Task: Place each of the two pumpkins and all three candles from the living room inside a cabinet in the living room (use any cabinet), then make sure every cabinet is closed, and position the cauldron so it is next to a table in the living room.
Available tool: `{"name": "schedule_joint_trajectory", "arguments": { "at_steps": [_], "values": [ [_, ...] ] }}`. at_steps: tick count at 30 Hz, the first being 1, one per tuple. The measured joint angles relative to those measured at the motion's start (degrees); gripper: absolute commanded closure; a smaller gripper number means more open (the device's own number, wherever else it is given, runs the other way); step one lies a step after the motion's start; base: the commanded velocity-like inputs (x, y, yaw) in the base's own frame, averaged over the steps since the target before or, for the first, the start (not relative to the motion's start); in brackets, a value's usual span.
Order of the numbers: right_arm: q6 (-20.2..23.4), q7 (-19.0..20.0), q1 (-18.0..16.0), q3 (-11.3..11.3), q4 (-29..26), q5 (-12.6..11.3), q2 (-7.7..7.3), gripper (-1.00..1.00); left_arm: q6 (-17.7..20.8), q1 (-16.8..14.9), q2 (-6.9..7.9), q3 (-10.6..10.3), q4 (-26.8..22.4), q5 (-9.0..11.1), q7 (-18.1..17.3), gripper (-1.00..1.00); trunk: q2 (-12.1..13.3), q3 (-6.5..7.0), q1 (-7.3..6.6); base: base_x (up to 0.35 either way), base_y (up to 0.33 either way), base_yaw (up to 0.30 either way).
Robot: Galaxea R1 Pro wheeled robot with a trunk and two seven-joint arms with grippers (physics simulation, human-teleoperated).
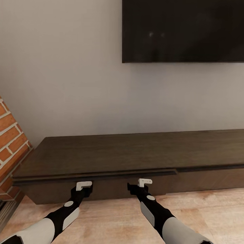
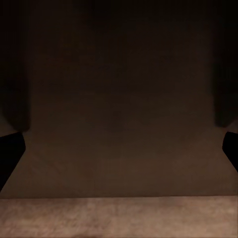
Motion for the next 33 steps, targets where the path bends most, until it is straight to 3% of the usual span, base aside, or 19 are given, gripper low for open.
{"name": "schedule_joint_trajectory", "arguments": {
  "at_steps": [22,33],
  "values": [
    [0.0,0.0,0.0,0.0,0.02,-0.03,0.0,-1.0,0.02,0.01,0.0,-0.07,-0.03,-0.11,0.05,-1.0,0.0,0.0,0.01,0.016,0.0,0.0],
    [0.0,0.0,0.0,0.0,0.02,-0.04,0.0,-1.0,0.02,-0.01,-0.03,-0.07,-0.03,-0.19,0.04,-1.0,0.0,0.0,0.04,-0.279,0.0,0.0]
  ]
}}
